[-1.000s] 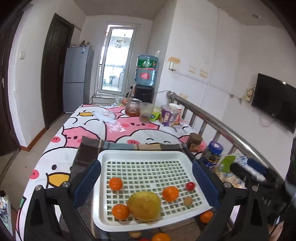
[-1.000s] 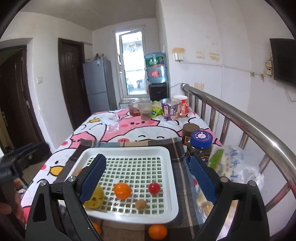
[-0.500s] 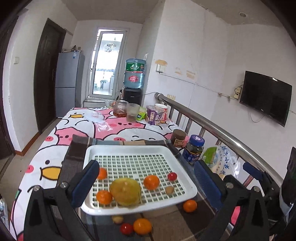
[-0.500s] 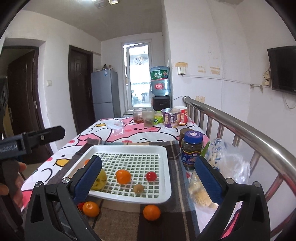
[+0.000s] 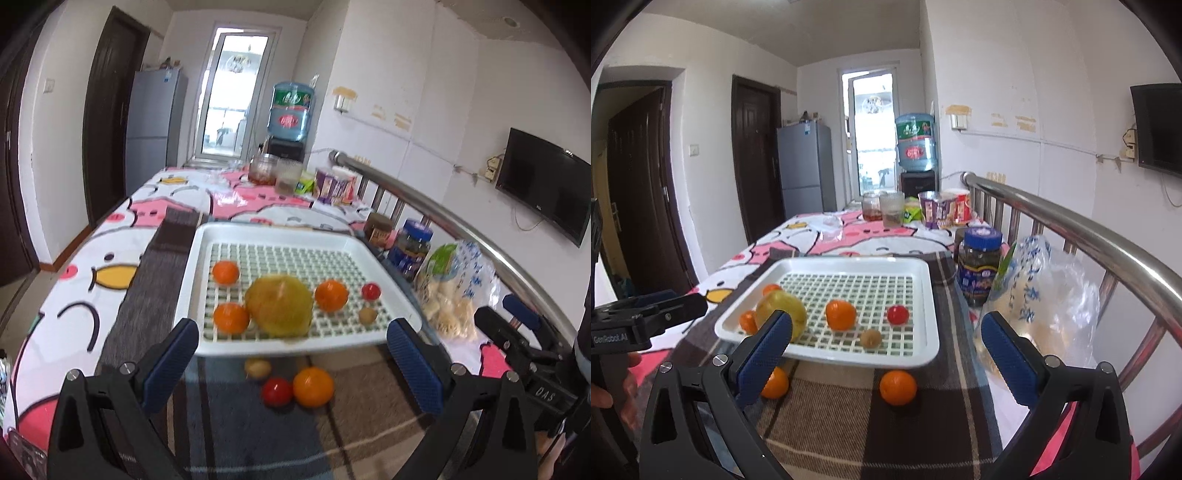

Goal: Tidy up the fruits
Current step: 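Move both tools toward the cherry tomato and orange on the cloth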

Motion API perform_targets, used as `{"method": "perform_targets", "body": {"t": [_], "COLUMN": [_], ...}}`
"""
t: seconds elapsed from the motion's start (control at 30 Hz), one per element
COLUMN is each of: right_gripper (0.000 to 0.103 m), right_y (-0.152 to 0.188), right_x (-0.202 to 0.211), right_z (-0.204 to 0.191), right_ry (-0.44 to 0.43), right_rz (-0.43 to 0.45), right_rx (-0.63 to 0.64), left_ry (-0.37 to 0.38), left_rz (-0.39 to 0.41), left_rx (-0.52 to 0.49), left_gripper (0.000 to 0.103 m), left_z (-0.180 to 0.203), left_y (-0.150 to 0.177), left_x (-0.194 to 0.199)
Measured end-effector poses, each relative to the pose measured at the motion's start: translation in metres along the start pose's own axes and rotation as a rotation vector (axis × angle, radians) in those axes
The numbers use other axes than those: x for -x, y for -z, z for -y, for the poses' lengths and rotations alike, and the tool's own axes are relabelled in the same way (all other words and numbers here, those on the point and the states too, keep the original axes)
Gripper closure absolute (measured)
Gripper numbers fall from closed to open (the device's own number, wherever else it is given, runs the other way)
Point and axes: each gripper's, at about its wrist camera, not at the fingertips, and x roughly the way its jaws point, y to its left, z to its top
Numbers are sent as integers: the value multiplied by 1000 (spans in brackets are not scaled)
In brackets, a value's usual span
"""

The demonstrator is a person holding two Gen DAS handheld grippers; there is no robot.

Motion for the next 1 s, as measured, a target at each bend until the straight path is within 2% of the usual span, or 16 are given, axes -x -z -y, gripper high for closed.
{"method": "perform_targets", "body": {"t": [0.6,0.77,1.0], "right_gripper": [0,0,5], "right_y": [31,42,53], "right_x": [-29,-42,-64], "right_z": [-1,1,8], "right_ry": [-9,-20,-21], "right_rz": [-152,-215,-311], "right_rx": [32,37,30], "left_ry": [-51,-48,-9], "left_rz": [-196,-245,-282], "left_rx": [-19,16,-1], "left_gripper": [0,1,17], "left_z": [-22,-32,-27], "left_y": [49,55,58], "left_x": [-36,-49,-59]}}
